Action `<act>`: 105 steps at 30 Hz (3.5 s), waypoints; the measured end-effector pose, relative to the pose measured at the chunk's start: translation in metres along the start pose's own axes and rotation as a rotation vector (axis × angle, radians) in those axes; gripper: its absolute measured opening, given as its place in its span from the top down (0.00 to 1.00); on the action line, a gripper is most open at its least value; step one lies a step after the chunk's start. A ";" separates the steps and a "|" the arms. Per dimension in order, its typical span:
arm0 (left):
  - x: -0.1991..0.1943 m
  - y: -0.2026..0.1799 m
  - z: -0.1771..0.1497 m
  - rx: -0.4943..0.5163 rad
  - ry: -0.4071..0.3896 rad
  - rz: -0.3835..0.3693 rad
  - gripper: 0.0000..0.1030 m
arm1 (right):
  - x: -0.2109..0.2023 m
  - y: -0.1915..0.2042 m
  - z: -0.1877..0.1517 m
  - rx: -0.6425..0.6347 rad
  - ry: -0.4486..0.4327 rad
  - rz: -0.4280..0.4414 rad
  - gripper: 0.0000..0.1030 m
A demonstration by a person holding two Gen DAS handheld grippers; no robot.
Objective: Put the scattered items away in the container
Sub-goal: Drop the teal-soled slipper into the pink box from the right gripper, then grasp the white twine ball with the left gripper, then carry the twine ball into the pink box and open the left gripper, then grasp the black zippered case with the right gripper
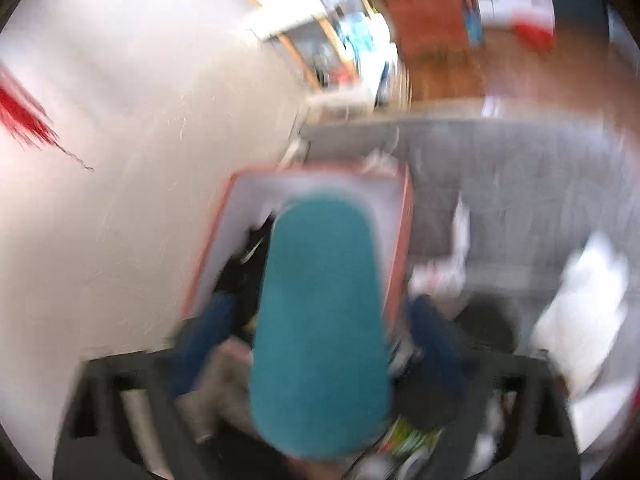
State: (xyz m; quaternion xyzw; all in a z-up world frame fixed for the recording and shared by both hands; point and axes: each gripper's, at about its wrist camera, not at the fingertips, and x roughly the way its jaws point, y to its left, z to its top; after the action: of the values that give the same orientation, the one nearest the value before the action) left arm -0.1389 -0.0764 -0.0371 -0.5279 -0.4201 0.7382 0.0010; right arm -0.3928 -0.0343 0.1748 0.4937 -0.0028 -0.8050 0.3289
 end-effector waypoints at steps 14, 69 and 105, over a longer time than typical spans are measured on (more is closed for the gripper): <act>0.017 -0.027 -0.030 0.273 -0.025 0.224 0.09 | -0.061 -0.159 -0.129 0.333 -0.052 0.151 0.02; -0.003 -0.105 0.016 0.401 -0.064 0.243 0.06 | -0.084 -0.376 -0.318 0.980 -0.348 0.400 0.01; 0.105 -0.018 -0.045 0.344 0.159 0.373 0.03 | 0.135 -0.258 -0.216 0.722 0.295 0.528 0.71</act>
State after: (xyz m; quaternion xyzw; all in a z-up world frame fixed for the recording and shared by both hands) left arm -0.1579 0.0099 -0.1119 -0.6444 -0.1824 0.7425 -0.0121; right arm -0.3963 0.1654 -0.1276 0.6681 -0.3613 -0.5625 0.3266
